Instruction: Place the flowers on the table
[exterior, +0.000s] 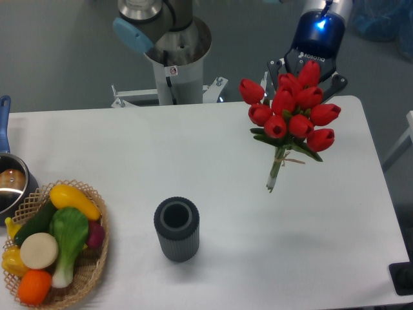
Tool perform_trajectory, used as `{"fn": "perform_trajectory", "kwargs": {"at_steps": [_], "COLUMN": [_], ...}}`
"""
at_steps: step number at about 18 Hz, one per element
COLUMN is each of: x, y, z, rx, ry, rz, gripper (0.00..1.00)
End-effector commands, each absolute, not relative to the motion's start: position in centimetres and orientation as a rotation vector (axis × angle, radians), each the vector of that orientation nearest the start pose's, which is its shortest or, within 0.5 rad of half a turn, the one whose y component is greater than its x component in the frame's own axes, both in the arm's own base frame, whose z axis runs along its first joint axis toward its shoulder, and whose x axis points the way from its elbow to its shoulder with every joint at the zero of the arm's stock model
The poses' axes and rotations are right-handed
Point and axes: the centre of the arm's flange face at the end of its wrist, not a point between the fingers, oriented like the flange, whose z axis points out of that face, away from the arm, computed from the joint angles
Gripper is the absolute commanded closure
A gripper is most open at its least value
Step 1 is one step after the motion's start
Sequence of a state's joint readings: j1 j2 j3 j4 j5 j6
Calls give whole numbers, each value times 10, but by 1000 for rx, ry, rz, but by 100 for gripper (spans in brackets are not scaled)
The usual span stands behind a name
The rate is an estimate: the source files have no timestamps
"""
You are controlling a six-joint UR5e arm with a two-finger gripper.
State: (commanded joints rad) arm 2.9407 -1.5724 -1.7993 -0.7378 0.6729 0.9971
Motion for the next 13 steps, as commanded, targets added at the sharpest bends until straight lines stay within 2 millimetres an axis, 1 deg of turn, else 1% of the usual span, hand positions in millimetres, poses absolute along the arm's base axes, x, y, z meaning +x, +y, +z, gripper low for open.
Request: {"fn": "perform_trajectory", "kwargs": {"at_steps": [1, 3, 4, 6, 7, 9, 10, 11, 13], "x": [-448, -443, -444, -446, -447, -442, -443, -443, -448], "y": [307, 311, 309, 305, 301, 314, 322, 329, 350], "z": [499, 496, 490, 469, 462, 448, 433, 424, 392], "rx": [-2157, -2211, -2243, -2347, -2394, -2478, -2552, -2602, -2737], "ry": [-95, -110, -129, -178, -194, -151, -108, -79, -37], "rz": [245, 273, 277, 303, 329, 356, 380, 396, 417], "gripper": [78, 78, 79, 79, 79, 79, 79, 79, 79]}}
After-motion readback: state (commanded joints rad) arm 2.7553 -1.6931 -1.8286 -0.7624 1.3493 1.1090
